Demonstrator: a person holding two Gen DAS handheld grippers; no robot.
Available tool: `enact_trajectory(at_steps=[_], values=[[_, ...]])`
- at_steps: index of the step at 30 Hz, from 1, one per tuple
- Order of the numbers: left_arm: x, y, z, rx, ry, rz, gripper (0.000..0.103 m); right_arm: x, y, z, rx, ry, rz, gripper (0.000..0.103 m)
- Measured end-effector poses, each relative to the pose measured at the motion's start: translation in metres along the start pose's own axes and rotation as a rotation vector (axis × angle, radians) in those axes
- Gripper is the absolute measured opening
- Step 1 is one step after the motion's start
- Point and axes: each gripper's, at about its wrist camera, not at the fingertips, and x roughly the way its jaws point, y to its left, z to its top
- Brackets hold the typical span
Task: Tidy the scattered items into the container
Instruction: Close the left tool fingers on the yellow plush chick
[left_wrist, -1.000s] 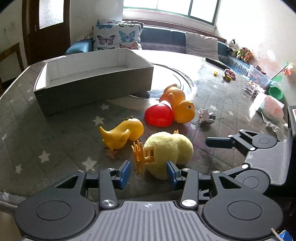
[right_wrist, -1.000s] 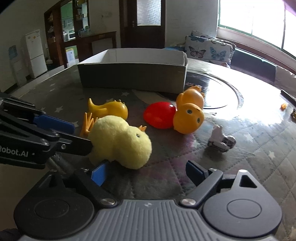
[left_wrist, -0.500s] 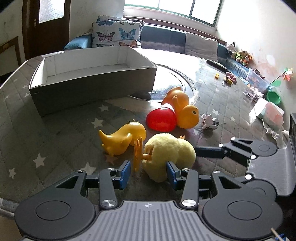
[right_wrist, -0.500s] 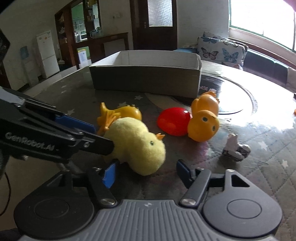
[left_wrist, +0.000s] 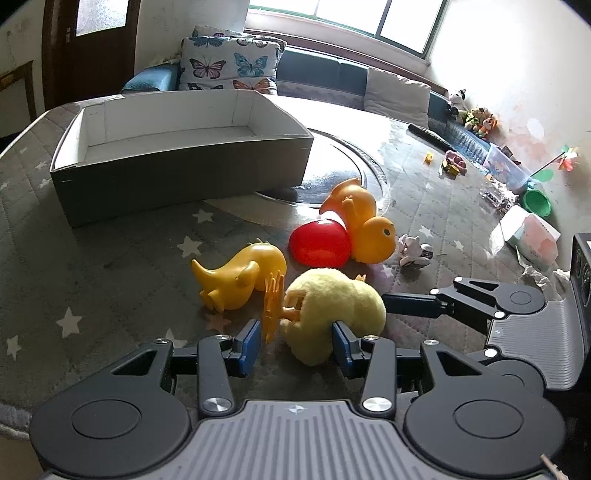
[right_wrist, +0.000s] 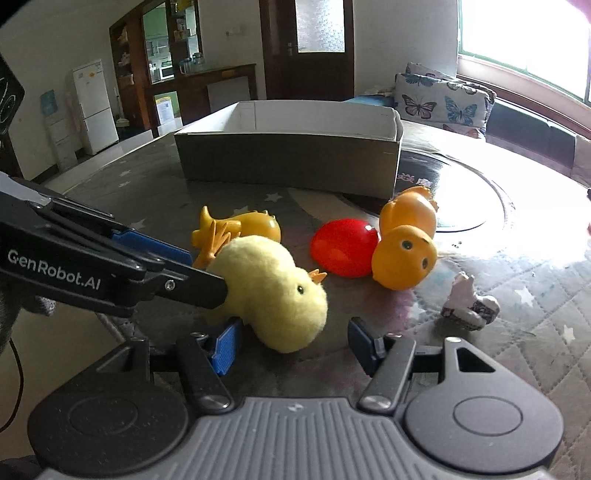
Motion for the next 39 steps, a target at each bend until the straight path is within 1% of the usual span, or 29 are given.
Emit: enact_trajectory(at_steps=[5, 7, 9, 18, 20, 21, 22, 32, 39], values=[[0.002, 0.003, 0.005, 0.007, 0.003, -0.008, 0.042, 0.003, 0.0, 0.005, -0.02, 0.0, 0.023, 0.057], [0.003, 0.005, 0.006, 0.011, 0.006, -0.01, 0.041, 0.004, 0.0, 0.007, -0.028, 0.0, 0.032, 0.048], [0.003, 0.007, 0.007, 0.01, 0.008, -0.013, 0.041, 0.005, 0.0, 0.008, -0.036, 0.0, 0.041, 0.047], [0.006, 0.01, 0.012, 0.007, 0.008, -0.038, 0.04, 0.014, -0.008, 0.015, -0.034, -0.001, 0.035, 0.049], [0.005, 0.013, 0.014, 0.002, 0.003, -0.047, 0.04, 0.016, -0.008, 0.015, -0.043, 0.001, 0.033, 0.053], [0.004, 0.014, 0.015, -0.002, 0.0, -0.052, 0.04, 0.017, -0.008, 0.016, -0.048, 0.002, 0.031, 0.061], [0.004, 0.015, 0.016, -0.005, -0.002, -0.057, 0.04, 0.018, -0.009, 0.016, -0.052, 0.002, 0.031, 0.063], [0.012, 0.018, 0.023, -0.001, 0.003, -0.055, 0.04, 0.025, -0.007, 0.02, -0.088, -0.007, 0.052, 0.063], [0.014, 0.024, 0.024, -0.024, 0.002, -0.066, 0.042, 0.025, -0.004, 0.022, -0.1, -0.015, 0.075, 0.058]])
